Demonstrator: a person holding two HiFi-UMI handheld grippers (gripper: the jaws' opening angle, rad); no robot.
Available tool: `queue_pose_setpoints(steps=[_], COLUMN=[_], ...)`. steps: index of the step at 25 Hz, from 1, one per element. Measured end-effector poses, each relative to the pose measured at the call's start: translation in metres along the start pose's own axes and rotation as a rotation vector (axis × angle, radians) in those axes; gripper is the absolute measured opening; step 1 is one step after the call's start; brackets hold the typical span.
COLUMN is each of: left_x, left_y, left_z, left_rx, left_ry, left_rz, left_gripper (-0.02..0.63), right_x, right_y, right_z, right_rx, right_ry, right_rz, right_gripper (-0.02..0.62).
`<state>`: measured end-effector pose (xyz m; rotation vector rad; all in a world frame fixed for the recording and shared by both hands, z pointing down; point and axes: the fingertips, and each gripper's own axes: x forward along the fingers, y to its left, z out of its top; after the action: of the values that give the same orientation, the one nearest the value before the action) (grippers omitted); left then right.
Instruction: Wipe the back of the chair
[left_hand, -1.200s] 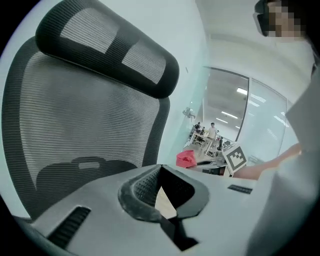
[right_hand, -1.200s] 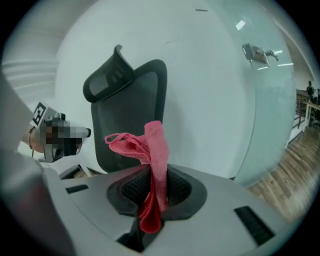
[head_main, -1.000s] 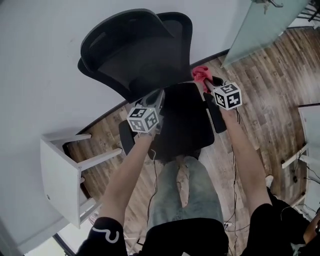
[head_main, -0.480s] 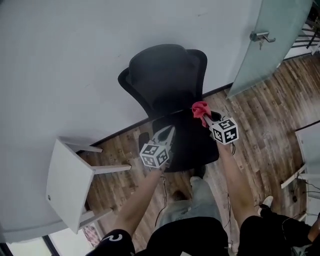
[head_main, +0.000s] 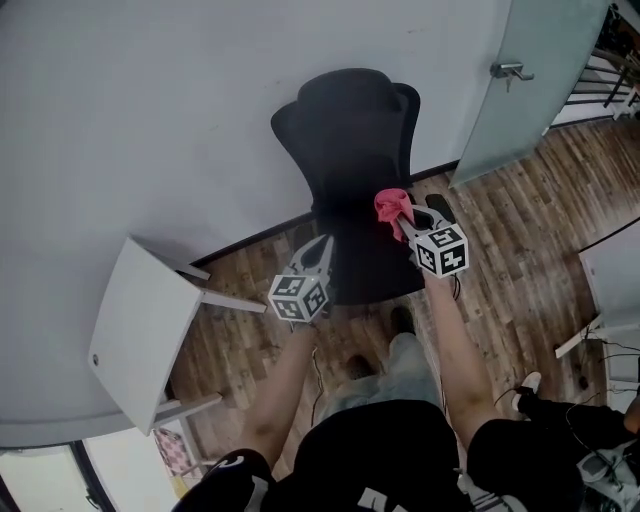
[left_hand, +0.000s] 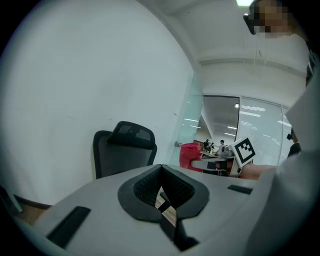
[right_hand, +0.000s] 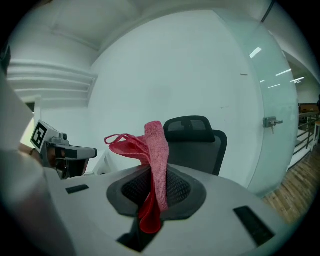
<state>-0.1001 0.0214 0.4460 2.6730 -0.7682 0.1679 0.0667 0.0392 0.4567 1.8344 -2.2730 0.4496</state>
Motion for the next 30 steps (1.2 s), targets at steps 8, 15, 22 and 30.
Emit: queue_pose_setpoints(steps=[8,15,22,30], left_x=[-0.058,-0.086,-0.083,-0.072], left_y=[-0.037,-0.088,-0.155,-0.228], left_z=[0.011,0.007,-0.009,-0.017], left_rx=[0.025,0.035,0.0,0.02], left_ry=[-0.04,-0.071,-0.105,-0.092], left_rz=[0.027,0.09,0.153,0.144], left_gripper=[0.025,0.025,0.025,0.025], right_x=[-0.048,-0.103,-0.167,-0.229], right_y=[0.054,0.061,0.042,0.018], right_z=[0.004,-0.013,-0.021,-0.025], right_rx=[-0.019,-0.009,-0.037,-0.042], right_ry=[-0.007,-0.002,-0.027,-0.059], right_rz=[0.01,0.051,0.094,0.092], right_gripper=[0.069,0.068,0.067,0.067])
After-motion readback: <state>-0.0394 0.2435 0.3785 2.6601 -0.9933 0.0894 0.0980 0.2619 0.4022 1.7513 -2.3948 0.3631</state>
